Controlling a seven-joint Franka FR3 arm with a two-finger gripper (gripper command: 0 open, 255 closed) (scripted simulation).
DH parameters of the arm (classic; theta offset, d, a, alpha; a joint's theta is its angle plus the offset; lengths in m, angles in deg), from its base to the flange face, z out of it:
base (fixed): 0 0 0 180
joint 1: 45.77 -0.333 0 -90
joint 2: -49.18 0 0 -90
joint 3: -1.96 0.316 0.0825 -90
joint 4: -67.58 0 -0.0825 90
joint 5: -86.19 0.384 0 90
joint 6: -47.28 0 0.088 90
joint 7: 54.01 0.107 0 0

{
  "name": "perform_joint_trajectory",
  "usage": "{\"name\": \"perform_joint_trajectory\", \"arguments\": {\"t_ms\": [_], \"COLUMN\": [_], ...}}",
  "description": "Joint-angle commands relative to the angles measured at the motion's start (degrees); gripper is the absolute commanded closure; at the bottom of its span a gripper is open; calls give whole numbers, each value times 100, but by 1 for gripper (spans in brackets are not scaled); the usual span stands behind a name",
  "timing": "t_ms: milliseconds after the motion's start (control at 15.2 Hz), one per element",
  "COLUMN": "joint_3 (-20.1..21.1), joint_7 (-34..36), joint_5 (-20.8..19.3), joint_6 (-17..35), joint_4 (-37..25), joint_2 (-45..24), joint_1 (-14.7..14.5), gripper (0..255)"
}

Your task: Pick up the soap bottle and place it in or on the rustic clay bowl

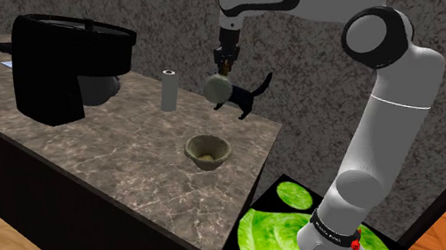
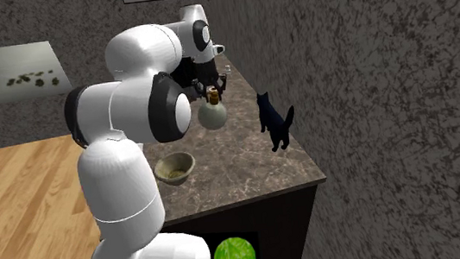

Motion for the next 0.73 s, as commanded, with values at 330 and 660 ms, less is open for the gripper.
{"name": "perform_joint_trajectory", "arguments": {"t_ms": [330, 660], "joint_3": [344, 660], "joint_7": [725, 1257], "joint_5": [-95, -61], "joint_6": [-137, -341], "joint_4": [1032, 1543], "joint_2": [1096, 1752], "joint_1": [-378, -618], "gripper": [255, 255]}}
